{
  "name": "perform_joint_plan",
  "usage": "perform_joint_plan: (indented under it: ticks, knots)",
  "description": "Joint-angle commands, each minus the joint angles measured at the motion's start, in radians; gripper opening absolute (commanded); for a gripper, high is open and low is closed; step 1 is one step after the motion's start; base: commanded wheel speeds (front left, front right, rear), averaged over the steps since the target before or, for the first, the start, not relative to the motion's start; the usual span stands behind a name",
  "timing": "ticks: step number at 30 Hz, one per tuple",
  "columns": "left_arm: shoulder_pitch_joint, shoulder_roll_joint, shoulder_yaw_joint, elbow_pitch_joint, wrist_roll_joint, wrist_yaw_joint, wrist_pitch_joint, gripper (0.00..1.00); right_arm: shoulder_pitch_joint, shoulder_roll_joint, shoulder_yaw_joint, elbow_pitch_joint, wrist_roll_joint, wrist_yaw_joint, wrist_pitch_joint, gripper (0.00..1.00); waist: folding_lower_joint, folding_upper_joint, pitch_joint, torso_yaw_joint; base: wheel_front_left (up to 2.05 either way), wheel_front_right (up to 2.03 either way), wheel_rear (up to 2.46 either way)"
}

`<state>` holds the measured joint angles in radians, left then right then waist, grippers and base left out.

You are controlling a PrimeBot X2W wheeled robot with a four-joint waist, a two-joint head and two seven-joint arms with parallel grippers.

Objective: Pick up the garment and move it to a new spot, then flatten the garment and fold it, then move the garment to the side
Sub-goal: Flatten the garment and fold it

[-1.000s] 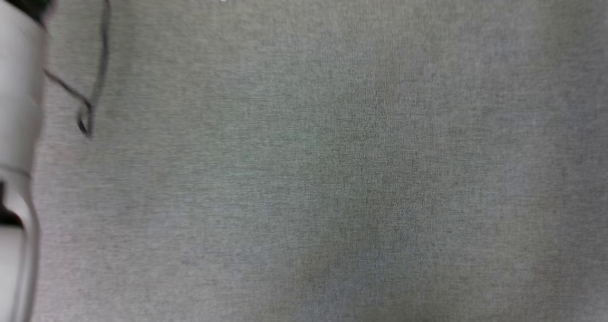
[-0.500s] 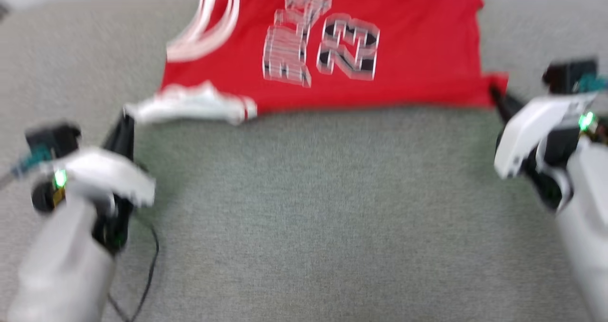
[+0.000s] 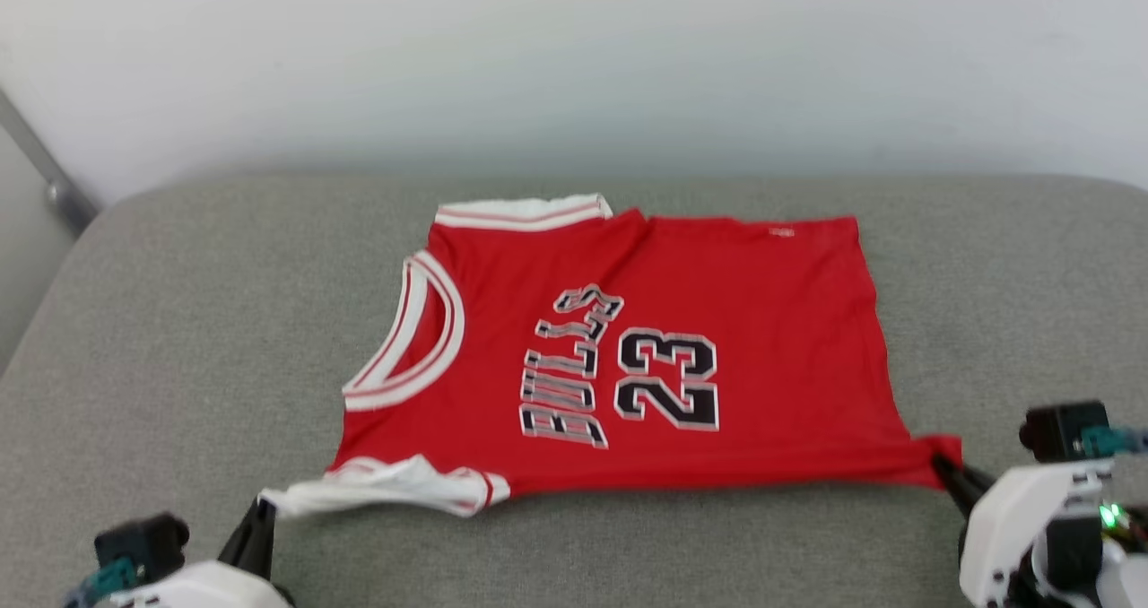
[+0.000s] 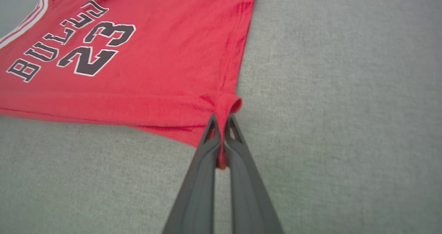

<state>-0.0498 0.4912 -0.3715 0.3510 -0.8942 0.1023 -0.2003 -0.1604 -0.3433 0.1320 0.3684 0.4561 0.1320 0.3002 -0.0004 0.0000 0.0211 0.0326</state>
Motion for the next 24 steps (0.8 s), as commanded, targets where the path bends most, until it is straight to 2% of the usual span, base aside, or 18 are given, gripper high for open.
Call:
perform_joint_plan:
  ticks: [1, 9, 13, 18, 24]
  knots:
    - [0.039, 0.019, 0.013, -0.030, -0.007, 0.025, 0.009, 0.00, 0.042, -0.004, -0.020, -0.023, -0.002, -0.002, 0.011, 0.00, 0.0004, 0.0000, -0.031, -0.006, 0.00, 0.00, 0.00]
    - [0.251, 0.070, 0.048, -0.322, -0.045, 0.179, 0.085, 0.00, 0.278, 0.060, -0.137, -0.255, -0.043, -0.002, 0.127, 0.00, 0.0004, 0.0000, -0.040, -0.013, 0.00, 0.00, 0.00]
    - [0.288, 0.086, 0.053, -0.417, -0.048, 0.223, 0.113, 0.00, 0.322, 0.085, -0.176, -0.327, -0.057, -0.002, 0.173, 0.00, 0.0004, 0.0000, -0.031, -0.017, 0.00, 0.00, 0.00]
    - [0.213, 0.094, 0.040, -0.455, -0.039, 0.212, 0.143, 0.00, 0.275, 0.105, -0.190, -0.352, -0.077, -0.002, 0.193, 0.00, 0.0004, 0.0000, 0.009, -0.016, 0.00, 0.00, 0.00]
    - [0.036, 0.057, 0.021, -0.384, -0.031, 0.149, 0.145, 0.00, 0.163, 0.121, -0.178, -0.310, -0.108, -0.002, 0.190, 0.00, 0.0004, 0.0000, 0.079, -0.006, 0.00, 0.00, 0.00]
